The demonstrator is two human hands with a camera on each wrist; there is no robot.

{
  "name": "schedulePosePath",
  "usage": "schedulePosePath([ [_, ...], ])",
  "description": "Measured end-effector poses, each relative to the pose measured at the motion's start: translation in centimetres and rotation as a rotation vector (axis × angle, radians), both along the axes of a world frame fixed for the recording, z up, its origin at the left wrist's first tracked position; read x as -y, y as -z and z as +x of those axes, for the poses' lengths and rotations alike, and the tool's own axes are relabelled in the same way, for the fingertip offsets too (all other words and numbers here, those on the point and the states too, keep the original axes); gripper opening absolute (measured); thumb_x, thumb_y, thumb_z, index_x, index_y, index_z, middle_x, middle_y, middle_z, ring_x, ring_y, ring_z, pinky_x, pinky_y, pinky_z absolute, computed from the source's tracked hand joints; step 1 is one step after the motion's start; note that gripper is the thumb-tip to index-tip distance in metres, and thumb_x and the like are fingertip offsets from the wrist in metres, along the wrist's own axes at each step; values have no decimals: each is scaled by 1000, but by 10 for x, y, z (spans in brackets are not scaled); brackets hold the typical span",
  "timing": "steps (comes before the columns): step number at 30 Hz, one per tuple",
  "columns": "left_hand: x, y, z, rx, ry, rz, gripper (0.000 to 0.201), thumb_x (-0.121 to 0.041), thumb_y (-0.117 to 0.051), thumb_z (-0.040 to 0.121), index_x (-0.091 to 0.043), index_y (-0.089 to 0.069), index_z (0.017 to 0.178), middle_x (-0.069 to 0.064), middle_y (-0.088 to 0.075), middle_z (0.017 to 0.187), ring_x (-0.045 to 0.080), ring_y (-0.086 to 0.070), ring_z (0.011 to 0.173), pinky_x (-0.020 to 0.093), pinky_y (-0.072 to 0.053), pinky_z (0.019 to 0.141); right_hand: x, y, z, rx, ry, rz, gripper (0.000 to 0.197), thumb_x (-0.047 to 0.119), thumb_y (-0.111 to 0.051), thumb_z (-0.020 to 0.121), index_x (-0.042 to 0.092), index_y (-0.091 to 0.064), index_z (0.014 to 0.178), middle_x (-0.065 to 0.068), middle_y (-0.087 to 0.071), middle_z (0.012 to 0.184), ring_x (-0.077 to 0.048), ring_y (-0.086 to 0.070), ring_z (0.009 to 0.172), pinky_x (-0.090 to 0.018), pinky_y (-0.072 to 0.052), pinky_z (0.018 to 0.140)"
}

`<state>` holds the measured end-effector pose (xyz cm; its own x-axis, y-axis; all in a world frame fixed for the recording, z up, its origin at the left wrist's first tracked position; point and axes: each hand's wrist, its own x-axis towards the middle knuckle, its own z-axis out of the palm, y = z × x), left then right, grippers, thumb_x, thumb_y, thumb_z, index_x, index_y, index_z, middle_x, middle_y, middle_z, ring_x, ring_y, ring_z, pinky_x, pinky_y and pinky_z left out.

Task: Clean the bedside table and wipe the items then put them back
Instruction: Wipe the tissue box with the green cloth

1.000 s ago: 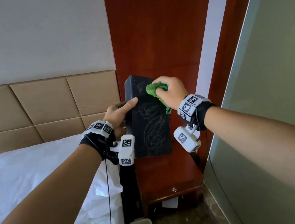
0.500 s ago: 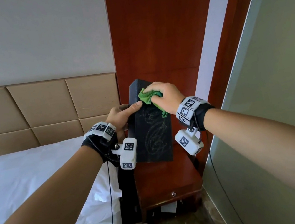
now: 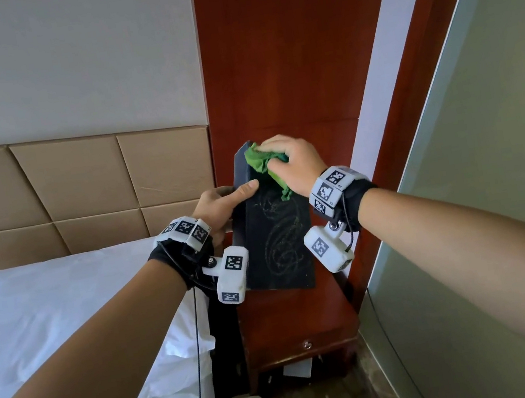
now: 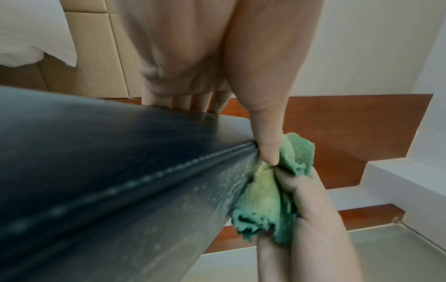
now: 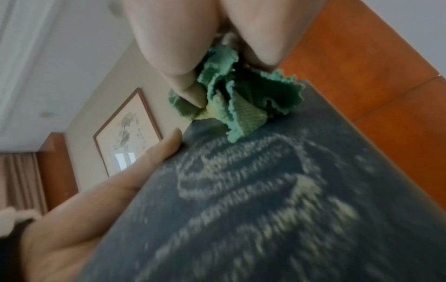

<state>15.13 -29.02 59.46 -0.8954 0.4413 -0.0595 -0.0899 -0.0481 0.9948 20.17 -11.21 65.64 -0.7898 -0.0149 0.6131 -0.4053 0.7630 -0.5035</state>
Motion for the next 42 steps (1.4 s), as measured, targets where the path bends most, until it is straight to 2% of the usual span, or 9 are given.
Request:
schedulePosePath([
  [6,7,2,-3,27,-36,40,81,-51,-88,58,-2,-66,118,14,-75,104,25,-73,90,33,-56,67,0,22,7,166,-27,-85,29,1,-58,84,12,-77,102,10,-68,102,-9,-63,98,-4,-41,83],
  [10,10,2,-4,37,-60,47,77,-53,-87,56,-4,-70,112,13,-75,102,25,-73,91,33,-56,69,-2,27,8,236,-92,30,27,2,-58,81,17,-79,90,13,-70,98,-12,-66,92,-22,-50,86],
  [13,12,0,-5,33,-62,68,58,-43,-82,73,-4,-68,114,11,-76,100,20,-74,84,29,-56,64,-5,24,7,265,-91,75,27,3,-59,80,20,-79,87,13,-70,90,-3,-65,78,-21,-49,73],
  [19,15,-5,-3,55,-2,117,43,-36,-73,86,-8,-65,118,6,-75,98,18,-73,83,32,-56,68,-22,16,-4,1,266,-457,28,2,-53,86,14,-74,99,2,-70,93,-10,-62,81,-10,-46,67],
  [24,13,-2,-1,90,23,119,39,-36,-69,90,-9,-64,118,5,-73,94,21,-69,85,35,-56,68,-25,22,-12,133,246,-803,30,4,-55,81,28,-73,79,6,-67,72,-18,-58,72,-29,-45,67],
  [31,10,-6,1,217,-15,99,52,-55,-69,83,-11,-65,111,0,-74,79,17,-70,72,29,-55,55,-17,25,-10,179,211,-710,28,4,-55,85,27,-71,87,5,-68,79,-18,-59,75,-28,-47,70],
  [35,11,-1,-4,167,-106,97,70,-54,-77,76,-4,-61,124,7,-75,99,24,-72,90,37,-58,66,-17,35,-11,172,256,-421,29,8,-55,89,21,-73,107,5,-67,106,-18,-62,98,-24,-49,82],
  [40,7,4,-8,197,-193,124,76,-60,-79,71,-6,-61,123,10,-74,106,26,-72,92,36,-58,60,-10,37,-10,86,155,-48,30,0,-57,84,17,-77,99,8,-58,108,-15,-57,100,-11,-41,84],
  [42,6,6,-10,206,-224,135,65,-59,-75,76,-8,-64,115,9,-74,103,24,-71,88,32,-56,58,-7,36,-5,117,115,33,29,2,-57,82,22,-76,91,13,-60,107,-13,-59,98,-23,-46,83],
])
